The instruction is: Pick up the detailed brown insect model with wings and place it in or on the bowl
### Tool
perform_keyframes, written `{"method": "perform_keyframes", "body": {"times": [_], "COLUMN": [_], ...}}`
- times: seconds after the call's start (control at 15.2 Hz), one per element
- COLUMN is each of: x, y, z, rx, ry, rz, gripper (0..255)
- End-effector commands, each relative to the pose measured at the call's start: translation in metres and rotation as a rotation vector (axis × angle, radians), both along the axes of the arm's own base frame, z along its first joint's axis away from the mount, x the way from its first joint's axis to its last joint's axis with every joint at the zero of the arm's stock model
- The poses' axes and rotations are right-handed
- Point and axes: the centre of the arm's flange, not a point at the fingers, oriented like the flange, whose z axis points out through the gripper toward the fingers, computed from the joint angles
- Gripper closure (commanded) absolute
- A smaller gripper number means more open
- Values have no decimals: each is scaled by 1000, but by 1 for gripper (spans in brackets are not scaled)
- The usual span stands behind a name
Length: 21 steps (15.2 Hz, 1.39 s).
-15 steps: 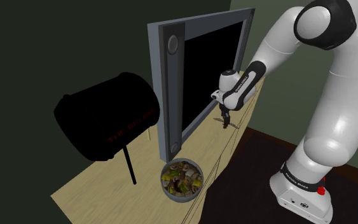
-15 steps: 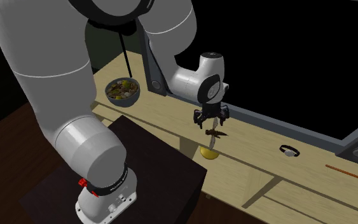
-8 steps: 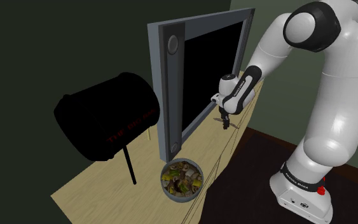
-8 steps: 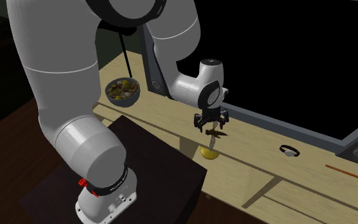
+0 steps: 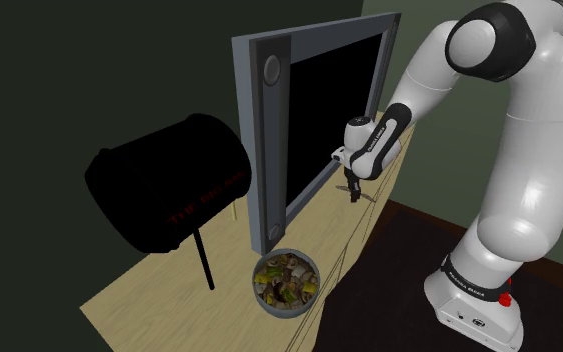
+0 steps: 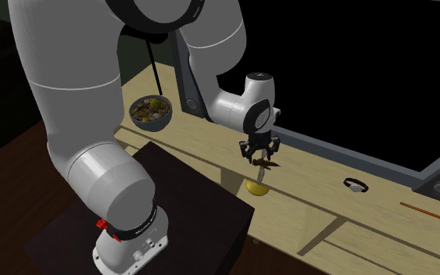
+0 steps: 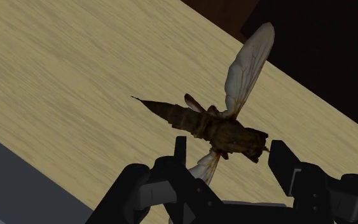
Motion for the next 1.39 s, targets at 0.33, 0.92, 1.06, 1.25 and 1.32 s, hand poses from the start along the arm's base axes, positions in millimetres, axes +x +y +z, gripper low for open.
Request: {"method": "perform_keyframes", "body": {"times": [0.33,0.92,1.06,1.25,1.32], "x": [0,0,0,0,0], "y": [0,0,0,0,0], "z": [0,47,58,74,79], "rx": [0,0,0,0,0], "ry": [0,0,0,0,0], "rz": [0,0,0,0,0], "gripper": [255,255,255,255,255]}}
